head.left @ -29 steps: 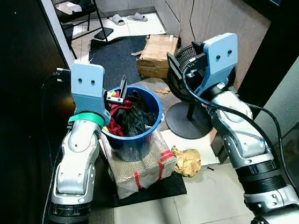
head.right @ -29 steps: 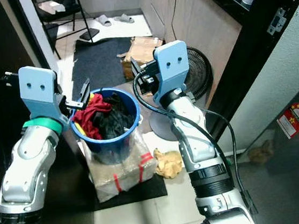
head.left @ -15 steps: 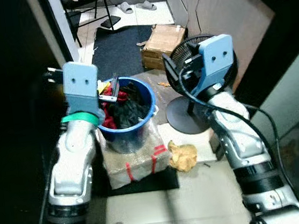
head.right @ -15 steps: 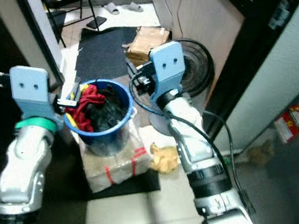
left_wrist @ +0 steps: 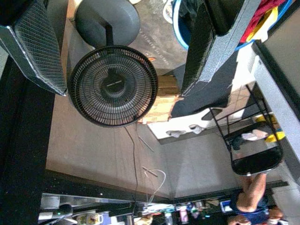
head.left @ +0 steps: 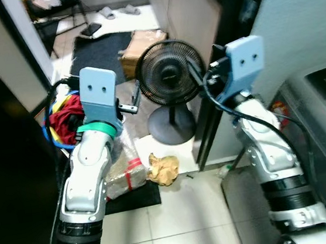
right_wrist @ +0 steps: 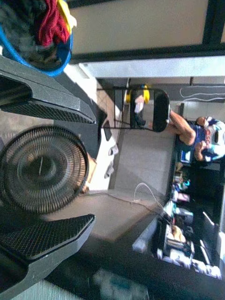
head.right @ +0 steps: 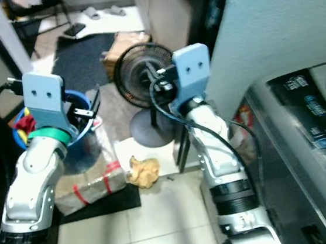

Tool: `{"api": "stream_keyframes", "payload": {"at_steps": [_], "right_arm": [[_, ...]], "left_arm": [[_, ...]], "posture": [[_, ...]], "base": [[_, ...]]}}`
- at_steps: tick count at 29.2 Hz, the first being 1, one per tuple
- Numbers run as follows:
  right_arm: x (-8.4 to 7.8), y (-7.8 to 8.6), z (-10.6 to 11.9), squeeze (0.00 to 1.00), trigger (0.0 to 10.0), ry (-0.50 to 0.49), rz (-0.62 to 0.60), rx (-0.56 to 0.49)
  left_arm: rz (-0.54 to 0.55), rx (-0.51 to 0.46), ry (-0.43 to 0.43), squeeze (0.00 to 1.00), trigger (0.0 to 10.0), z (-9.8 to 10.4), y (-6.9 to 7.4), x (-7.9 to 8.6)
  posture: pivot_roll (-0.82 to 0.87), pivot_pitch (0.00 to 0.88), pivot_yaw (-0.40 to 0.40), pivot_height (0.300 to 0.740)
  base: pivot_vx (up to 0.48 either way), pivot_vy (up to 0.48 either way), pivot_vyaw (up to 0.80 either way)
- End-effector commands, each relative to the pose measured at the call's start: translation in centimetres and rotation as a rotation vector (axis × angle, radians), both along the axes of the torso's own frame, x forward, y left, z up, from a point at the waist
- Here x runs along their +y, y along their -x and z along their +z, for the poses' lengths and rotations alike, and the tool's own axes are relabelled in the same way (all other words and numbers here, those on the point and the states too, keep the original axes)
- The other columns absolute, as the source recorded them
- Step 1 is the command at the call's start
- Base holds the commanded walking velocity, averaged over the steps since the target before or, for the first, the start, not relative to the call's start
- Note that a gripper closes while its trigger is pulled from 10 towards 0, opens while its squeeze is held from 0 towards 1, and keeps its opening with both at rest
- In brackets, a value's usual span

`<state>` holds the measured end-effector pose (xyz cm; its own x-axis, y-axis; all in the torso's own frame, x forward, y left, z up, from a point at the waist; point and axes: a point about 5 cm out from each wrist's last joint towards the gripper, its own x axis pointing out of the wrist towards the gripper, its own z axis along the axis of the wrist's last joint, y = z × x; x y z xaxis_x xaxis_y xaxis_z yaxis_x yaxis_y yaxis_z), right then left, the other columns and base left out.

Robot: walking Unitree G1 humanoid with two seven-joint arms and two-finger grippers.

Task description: Clothes washing

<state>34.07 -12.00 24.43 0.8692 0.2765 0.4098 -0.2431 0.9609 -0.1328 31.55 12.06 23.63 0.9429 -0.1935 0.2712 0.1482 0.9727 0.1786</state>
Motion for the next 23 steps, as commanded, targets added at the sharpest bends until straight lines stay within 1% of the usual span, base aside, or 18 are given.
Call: {"api": "stream_keyframes", "payload": {"at_steps": [1,6,9,10,14,16,18,19,21,22,23], "right_arm": [[1.0,0.1,-0.4,0.0,10.0,0.001,0.041,0.013],[1.2,0.1,-0.3,0.0,10.0,-0.002,0.056,0.013],[1.3,0.2,-0.3,0.0,10.0,-0.003,0.071,0.012],[1.5,0.2,-0.4,0.0,10.0,-0.004,0.083,0.014],[1.6,0.3,-0.5,0.0,10.0,-0.004,0.087,0.016],[1.8,0.3,-0.7,0.0,10.0,-0.006,0.093,0.022],[1.9,0.4,-0.8,0.0,10.0,-0.008,0.098,0.027],[2.3,0.5,-1.9,0.0,10.0,-0.033,0.103,0.067],[2.3,0.5,-1.9,0.0,10.0,-0.033,0.103,0.067],[2.5,0.5,-2.3,0.0,10.0,-0.046,0.104,0.086],[2.5,0.5,-2.3,0.0,10.0,-0.046,0.104,0.086]], "left_arm": [[0.023,0.009,-0.003,0.0,10.0,-0.3,0.1,0.8],[0.02,0.012,0.0,0.0,10.0,-0.4,0.1,0.8],[0.015,0.026,0.013,0.0,10.0,-0.5,0.0,0.7],[0.014,0.053,0.027,0.0,10.0,-0.9,0.0,0.8],[0.015,0.065,0.034,0.0,10.0,-1.1,0.0,0.8],[0.033,0.077,0.034,0.0,10.0,-1.5,-0.1,1.0],[0.047,0.084,0.031,0.0,10.0,-1.8,-0.1,1.2],[0.08,0.087,-0.015,0.0,10.0,-2.5,-0.2,1.5],[0.08,0.087,-0.015,0.0,10.0,-2.5,-0.2,1.5],[0.088,0.087,-0.031,0.0,10.0,-2.8,-0.3,1.7],[0.088,0.087,-0.031,0.0,10.0,-2.8,-0.3,1.7]], "posture": [[0.03,0.071,0.007,0.74],[0.03,0.067,0.006,0.74],[0.03,0.064,0.005,0.74],[0.03,0.062,0.005,0.74],[0.03,0.06,0.005,0.74],[0.04,0.058,0.005,0.74],[0.04,0.058,0.005,0.74],[0.04,0.058,0.005,0.74],[0.04,0.058,0.005,0.74],[0.04,0.058,0.005,0.74],[0.04,0.058,0.005,0.74]], "base": [[0.0,0.0,0.78],[0.0,0.0,0.78],[0.0,0.0,0.77],[0.0,0.0,0.76],[0.0,0.0,0.76],[0.0,0.0,0.75],[0.0,0.0,0.75],[0.0,0.0,0.74],[0.0,0.0,0.74],[0.0,0.0,0.73],[0.0,0.0,0.73]]}}
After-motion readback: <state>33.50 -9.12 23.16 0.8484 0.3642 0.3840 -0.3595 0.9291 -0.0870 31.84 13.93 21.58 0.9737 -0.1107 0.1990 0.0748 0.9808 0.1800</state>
